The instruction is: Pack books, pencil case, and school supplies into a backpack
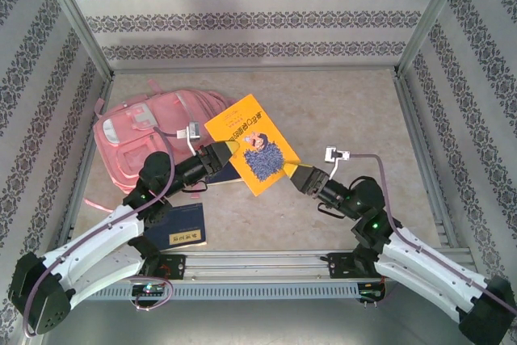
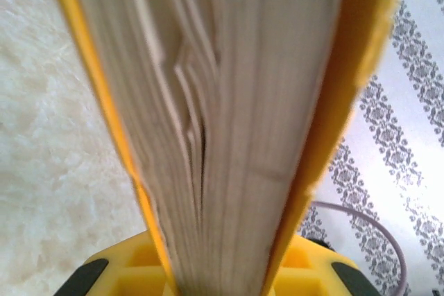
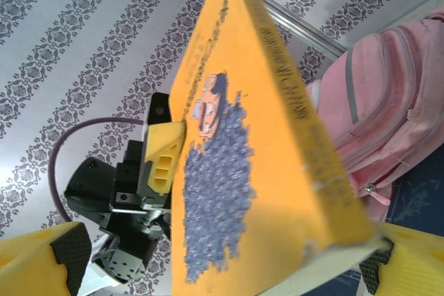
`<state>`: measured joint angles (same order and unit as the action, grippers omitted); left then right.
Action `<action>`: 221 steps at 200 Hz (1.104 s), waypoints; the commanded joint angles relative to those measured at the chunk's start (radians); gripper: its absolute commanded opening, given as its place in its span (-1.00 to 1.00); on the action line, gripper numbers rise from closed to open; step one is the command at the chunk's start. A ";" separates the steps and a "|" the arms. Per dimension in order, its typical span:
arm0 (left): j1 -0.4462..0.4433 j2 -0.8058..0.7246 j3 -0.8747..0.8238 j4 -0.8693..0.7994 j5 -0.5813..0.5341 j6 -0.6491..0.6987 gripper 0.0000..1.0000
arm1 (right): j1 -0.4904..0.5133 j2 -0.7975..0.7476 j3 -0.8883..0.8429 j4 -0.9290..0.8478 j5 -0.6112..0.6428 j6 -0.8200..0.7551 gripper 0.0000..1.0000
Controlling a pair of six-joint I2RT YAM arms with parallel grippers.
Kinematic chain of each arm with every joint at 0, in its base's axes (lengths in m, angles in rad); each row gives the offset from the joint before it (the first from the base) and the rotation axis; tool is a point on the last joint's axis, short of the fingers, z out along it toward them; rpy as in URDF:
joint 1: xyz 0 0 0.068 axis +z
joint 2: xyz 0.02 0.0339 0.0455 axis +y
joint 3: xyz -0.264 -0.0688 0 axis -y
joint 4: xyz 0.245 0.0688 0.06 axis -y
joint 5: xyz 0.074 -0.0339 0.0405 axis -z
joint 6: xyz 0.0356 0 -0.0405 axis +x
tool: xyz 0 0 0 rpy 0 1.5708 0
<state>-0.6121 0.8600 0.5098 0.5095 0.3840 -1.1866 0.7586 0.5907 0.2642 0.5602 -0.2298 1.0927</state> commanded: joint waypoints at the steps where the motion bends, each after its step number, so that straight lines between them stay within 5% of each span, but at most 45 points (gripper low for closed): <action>1: 0.008 -0.019 -0.004 0.174 -0.065 -0.053 -1.00 | 0.037 0.064 0.031 0.139 0.116 -0.008 0.96; 30: 0.008 -0.021 -0.022 0.193 -0.080 -0.067 -1.00 | 0.056 0.222 0.046 0.336 0.083 0.067 0.80; 108: 0.006 -0.027 -0.032 0.178 -0.084 -0.064 -1.00 | 0.110 0.477 0.186 0.475 0.142 0.090 0.12; 153: 0.006 -0.073 -0.028 0.079 -0.107 -0.014 -1.00 | 0.114 0.515 0.182 0.465 0.215 0.094 -0.80; 172: 0.006 -0.107 -0.027 -0.010 -0.144 0.022 -1.00 | 0.114 0.460 0.157 0.358 0.283 0.071 -1.00; 189: 0.008 -0.125 -0.004 -0.130 -0.164 0.071 -0.71 | 0.115 0.401 0.154 0.241 0.312 0.033 -1.00; 221: 0.025 -0.074 0.157 -0.482 -0.182 0.254 0.20 | 0.086 0.289 0.173 -0.067 0.344 -0.053 -1.00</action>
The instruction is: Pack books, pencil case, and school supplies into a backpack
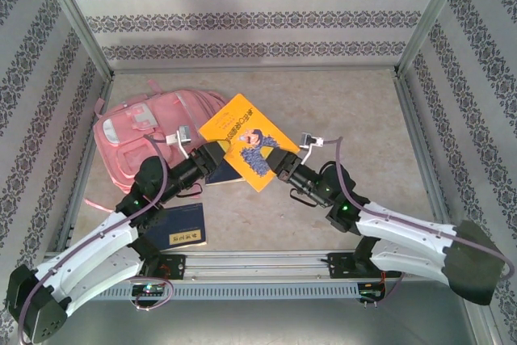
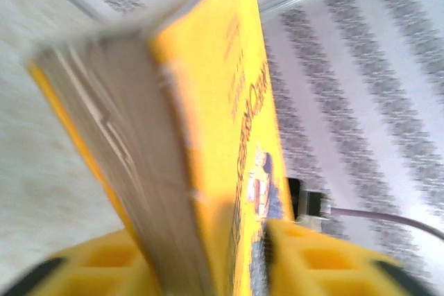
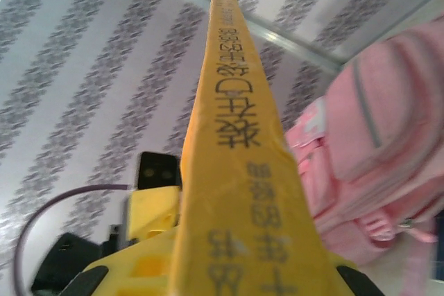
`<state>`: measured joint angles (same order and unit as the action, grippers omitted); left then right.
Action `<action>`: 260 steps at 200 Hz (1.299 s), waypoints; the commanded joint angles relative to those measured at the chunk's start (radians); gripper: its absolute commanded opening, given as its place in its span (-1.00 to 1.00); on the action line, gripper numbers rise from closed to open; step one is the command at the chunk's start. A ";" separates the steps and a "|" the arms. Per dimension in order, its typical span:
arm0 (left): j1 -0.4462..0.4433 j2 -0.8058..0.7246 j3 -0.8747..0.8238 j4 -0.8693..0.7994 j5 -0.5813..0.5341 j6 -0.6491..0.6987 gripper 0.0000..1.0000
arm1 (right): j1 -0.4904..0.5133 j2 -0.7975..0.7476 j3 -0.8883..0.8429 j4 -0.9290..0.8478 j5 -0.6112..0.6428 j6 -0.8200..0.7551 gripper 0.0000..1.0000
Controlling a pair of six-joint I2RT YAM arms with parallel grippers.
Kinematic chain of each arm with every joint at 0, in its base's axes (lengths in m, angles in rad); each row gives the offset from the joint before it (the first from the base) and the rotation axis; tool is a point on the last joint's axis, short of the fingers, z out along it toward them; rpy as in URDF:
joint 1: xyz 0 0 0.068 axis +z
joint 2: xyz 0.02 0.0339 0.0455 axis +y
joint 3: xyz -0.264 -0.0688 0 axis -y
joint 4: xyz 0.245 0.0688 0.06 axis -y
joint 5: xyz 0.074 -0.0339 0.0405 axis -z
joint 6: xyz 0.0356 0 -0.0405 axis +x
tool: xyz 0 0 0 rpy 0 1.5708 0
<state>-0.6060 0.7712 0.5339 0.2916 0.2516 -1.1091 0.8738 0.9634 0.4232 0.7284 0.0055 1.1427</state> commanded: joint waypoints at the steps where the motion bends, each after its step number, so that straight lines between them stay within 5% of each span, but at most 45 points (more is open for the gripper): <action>1: 0.019 0.018 0.139 -0.275 -0.050 0.183 0.22 | -0.030 -0.087 0.015 -0.247 0.110 -0.106 -1.00; 43: 0.261 0.183 0.350 -0.614 -0.035 0.265 0.33 | -0.135 -0.145 0.059 -0.654 0.060 -0.164 -1.00; 79: 0.464 0.408 0.448 -0.573 0.060 0.313 0.24 | -0.260 -0.087 0.037 -0.671 -0.167 -0.171 -1.00; 113: 0.592 0.653 0.566 -0.534 0.156 0.336 0.22 | -0.257 -0.115 0.072 -0.815 -0.094 -0.212 -1.00; 175: 0.634 0.923 0.685 -0.448 0.259 0.337 0.13 | -0.291 -0.357 -0.010 -0.812 -0.121 -0.299 -1.00; 260: 0.635 1.064 0.766 -0.400 0.355 0.348 -0.45 | -0.341 -0.304 -0.073 -0.767 -0.207 -0.290 -1.00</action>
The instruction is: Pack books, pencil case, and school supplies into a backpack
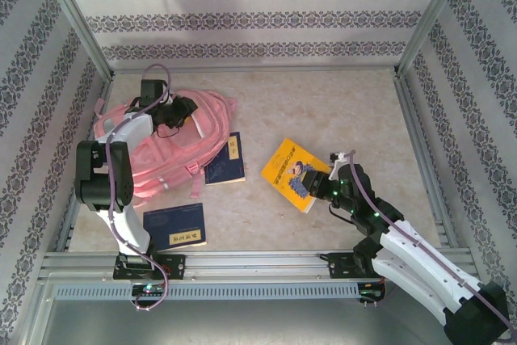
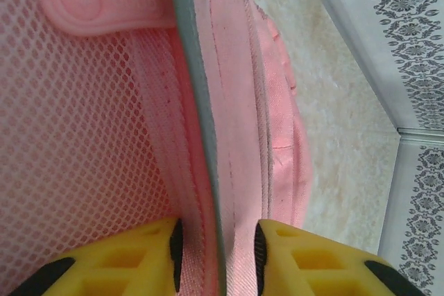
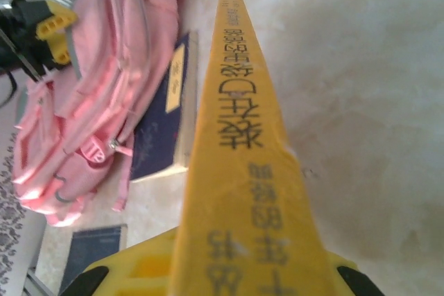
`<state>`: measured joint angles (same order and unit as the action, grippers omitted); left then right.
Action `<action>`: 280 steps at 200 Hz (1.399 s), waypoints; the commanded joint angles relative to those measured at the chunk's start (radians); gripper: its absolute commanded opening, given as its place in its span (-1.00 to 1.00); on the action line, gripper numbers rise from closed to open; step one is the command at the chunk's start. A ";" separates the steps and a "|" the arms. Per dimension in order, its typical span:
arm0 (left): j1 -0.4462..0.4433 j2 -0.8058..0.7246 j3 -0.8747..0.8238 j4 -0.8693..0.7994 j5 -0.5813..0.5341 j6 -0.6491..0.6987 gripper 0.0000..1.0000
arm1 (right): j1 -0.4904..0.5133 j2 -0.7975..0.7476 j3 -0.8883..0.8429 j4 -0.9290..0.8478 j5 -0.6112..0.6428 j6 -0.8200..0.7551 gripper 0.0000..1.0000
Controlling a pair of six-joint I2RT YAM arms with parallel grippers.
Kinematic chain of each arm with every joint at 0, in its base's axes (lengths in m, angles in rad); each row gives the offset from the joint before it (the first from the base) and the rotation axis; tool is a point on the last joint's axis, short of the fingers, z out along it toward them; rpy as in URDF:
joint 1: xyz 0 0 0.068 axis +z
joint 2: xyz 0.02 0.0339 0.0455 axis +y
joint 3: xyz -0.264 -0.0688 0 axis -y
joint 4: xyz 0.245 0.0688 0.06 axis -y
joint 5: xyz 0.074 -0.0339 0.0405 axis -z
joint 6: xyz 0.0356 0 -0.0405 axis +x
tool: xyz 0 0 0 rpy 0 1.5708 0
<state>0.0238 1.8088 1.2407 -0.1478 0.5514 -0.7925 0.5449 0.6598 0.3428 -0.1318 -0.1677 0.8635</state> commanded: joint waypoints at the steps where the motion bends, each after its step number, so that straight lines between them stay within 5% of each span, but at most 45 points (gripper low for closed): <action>1: 0.004 0.028 0.060 0.038 0.056 0.032 -0.46 | -0.013 0.000 0.007 0.093 -0.033 -0.011 -1.00; 39: 0.001 0.058 0.119 -0.060 0.058 0.095 -1.00 | -0.022 0.021 0.017 0.087 -0.024 -0.029 -1.00; 95: -0.024 0.047 0.362 -0.309 0.030 0.242 -1.00 | -0.023 0.111 0.062 0.085 -0.007 -0.036 -1.00; 137: -0.127 -0.035 0.569 -0.526 -0.005 0.380 -1.00 | -0.029 0.158 0.174 0.023 0.060 -0.113 -1.00; 200: -0.210 -0.164 0.603 -0.608 0.159 0.467 -1.00 | -0.056 0.127 0.421 -0.114 0.185 -0.262 -1.00; 223: -0.268 -0.146 0.641 -0.699 0.189 0.544 -1.00 | -0.062 0.135 0.452 -0.097 0.123 -0.257 -1.00; 261: -0.326 -0.102 0.640 -0.787 0.164 0.602 -1.00 | -0.100 0.256 0.459 -0.012 -0.171 -0.075 -1.00; 280: -0.357 -0.111 0.614 -0.804 0.082 0.599 -0.35 | -0.111 0.277 0.404 0.132 -0.268 0.075 -1.00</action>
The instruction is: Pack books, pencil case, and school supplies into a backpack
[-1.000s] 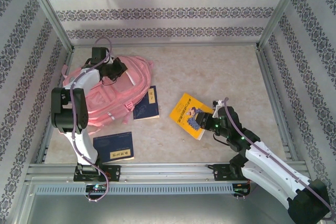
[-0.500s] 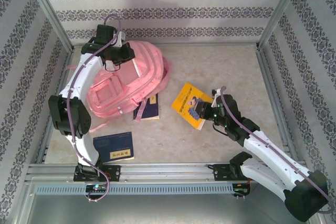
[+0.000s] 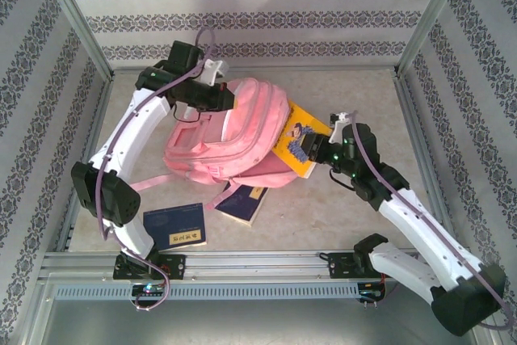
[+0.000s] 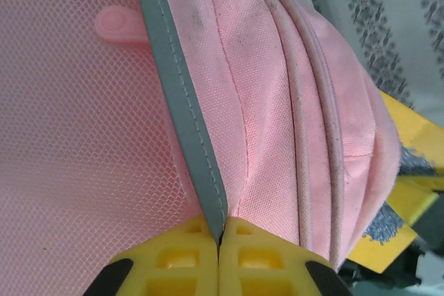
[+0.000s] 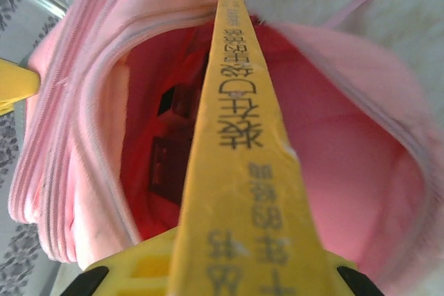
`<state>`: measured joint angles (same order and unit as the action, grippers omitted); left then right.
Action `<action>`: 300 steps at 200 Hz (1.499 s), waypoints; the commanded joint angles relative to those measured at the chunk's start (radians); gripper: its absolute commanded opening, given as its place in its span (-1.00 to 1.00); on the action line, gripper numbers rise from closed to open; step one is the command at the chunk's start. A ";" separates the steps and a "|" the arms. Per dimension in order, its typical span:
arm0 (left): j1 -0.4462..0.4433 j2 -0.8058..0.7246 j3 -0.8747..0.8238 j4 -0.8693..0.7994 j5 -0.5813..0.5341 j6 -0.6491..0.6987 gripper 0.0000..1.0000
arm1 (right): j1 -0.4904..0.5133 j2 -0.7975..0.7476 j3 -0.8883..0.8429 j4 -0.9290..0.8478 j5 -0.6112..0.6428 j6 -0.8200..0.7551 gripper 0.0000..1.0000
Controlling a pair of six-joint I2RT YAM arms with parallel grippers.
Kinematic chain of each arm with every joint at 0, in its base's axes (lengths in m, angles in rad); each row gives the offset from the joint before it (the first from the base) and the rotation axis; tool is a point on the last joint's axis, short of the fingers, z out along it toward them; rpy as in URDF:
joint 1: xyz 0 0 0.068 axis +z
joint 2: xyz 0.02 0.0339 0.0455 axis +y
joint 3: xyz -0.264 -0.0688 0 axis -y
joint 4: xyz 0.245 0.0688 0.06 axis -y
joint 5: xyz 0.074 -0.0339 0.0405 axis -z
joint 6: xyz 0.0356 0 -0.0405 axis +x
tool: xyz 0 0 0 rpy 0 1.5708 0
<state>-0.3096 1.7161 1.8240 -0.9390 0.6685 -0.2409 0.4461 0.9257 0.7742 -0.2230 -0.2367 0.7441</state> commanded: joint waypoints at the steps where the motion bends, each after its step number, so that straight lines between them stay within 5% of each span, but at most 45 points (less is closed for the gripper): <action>1: -0.025 -0.021 0.030 -0.013 -0.040 0.048 -0.33 | -0.012 0.012 -0.031 0.233 -0.202 0.203 -1.00; 21: -0.084 -0.052 0.006 -0.014 -0.111 0.042 -0.04 | -0.010 -0.001 -0.095 0.385 -0.230 0.331 -1.00; 65: -0.264 -0.045 0.017 -0.057 -0.286 0.045 0.21 | 0.015 0.010 -0.141 0.510 -0.247 0.424 -1.00; 97: -0.393 0.018 0.044 -0.105 -0.483 0.083 0.30 | 0.027 0.012 -0.170 0.580 -0.239 0.477 -1.00; 169: -0.521 0.118 0.118 -0.159 -0.674 0.123 0.34 | 0.044 0.001 -0.187 0.602 -0.241 0.511 -1.00; 197: -0.543 0.142 0.115 -0.158 -0.753 0.134 0.14 | 0.045 -0.001 -0.191 0.629 -0.246 0.539 -1.00; 250: -0.559 0.110 0.117 -0.130 -0.789 0.152 -1.00 | 0.045 -0.016 -0.186 0.585 -0.234 0.502 -1.00; 300: -0.493 -0.039 0.115 -0.132 -0.804 0.174 -1.00 | 0.055 -0.044 -0.187 0.304 -0.136 0.299 -1.00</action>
<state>-0.8417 1.8046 1.9156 -1.0634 -0.0952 -0.1036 0.4862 0.9051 0.5598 0.0994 -0.4038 1.1568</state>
